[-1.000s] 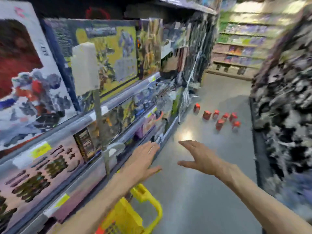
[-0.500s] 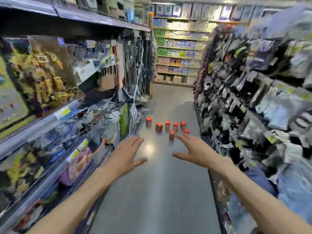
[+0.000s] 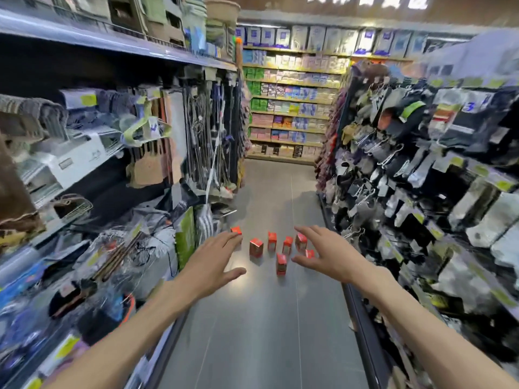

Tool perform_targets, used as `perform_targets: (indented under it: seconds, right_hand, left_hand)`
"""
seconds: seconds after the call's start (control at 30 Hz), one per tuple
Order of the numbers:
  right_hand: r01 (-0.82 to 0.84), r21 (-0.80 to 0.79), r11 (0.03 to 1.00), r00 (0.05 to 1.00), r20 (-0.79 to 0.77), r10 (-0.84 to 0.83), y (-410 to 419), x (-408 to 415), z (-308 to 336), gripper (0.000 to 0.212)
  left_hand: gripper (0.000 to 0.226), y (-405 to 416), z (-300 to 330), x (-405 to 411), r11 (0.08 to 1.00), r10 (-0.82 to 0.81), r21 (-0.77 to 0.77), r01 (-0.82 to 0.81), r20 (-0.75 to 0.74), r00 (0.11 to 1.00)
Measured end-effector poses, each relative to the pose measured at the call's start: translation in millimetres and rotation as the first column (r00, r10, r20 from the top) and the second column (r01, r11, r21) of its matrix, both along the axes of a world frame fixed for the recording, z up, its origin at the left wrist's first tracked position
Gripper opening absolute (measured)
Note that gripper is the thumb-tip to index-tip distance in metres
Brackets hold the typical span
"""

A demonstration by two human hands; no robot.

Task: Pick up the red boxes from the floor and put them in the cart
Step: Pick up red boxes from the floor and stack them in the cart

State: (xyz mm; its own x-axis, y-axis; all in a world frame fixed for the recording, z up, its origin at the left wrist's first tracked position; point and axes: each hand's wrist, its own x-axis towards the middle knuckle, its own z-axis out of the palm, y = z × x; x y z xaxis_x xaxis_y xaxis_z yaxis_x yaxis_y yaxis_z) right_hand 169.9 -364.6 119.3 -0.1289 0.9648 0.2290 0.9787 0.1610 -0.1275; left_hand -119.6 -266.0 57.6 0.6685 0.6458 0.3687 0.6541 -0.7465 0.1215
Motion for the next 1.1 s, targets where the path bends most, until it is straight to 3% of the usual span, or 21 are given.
perform_targets:
  seconds: [0.6, 0.9, 1.1]
  right_hand:
    - [-0.019, -0.035, 0.999, 0.999, -0.043, 0.018, 487.4, 155.7, -25.3, 0.082]
    - [-0.087, -0.095, 0.992, 0.996, -0.04, 0.084, 729.7, 197.8, -44.9, 0.082]
    - [-0.047, -0.105, 0.993, 0.998, -0.055, 0.042, 875.8, 224.6, -71.2, 0.081]
  left_hand:
    - [0.079, 476.8, -13.8, 164.0, 1.0, -0.007, -0.018, 0.006, -0.041, 0.999]
    - [0.08, 694.3, -30.6, 199.9, 0.999, 0.041, -0.03, -0.042, -0.029, 0.999]
    - [0.084, 855.5, -61.8, 227.2, 0.999, 0.015, -0.045, -0.018, -0.059, 0.998]
